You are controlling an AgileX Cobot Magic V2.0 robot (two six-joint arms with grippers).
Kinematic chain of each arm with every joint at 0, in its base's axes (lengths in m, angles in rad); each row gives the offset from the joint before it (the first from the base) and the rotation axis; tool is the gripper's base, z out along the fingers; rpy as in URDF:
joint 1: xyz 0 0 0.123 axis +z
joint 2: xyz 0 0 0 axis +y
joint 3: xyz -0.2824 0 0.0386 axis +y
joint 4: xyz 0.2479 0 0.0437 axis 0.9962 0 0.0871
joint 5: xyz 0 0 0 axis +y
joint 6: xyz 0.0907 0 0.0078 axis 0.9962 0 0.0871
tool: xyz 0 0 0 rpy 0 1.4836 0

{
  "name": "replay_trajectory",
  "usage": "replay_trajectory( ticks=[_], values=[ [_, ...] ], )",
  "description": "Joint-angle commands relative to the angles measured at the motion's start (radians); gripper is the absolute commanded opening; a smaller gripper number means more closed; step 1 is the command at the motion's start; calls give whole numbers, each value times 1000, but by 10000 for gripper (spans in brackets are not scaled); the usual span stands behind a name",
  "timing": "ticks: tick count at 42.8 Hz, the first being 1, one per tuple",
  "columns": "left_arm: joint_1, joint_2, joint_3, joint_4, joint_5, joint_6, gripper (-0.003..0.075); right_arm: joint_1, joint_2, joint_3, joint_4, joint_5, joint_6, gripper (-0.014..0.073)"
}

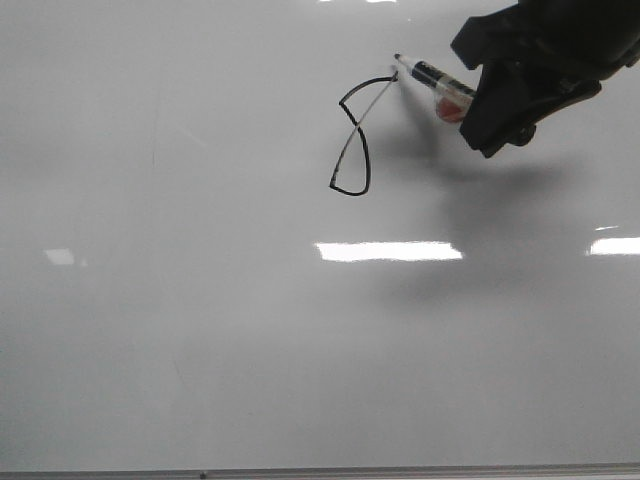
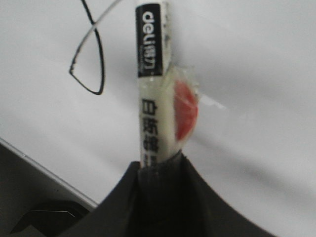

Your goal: Write number 8 on whiteboard

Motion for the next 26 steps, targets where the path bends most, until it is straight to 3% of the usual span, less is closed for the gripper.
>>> replay_trajectory(
  ticks=[1, 12, 19, 26],
  values=[
    [1, -4, -25, -35, -63, -11, 491, 35, -115, -20, 11, 23, -72, -58],
    [1, -4, -25, -35, -63, -11, 491, 146, -321, 29, 15, 320, -324, -58],
    [1, -4, -25, -35, -85, -11, 491, 167, -375, 29, 24, 483, -333, -58],
    [1, -4, -25, -35, -93, -11, 491, 167, -380, 29, 24, 514, -334, -58]
  ],
)
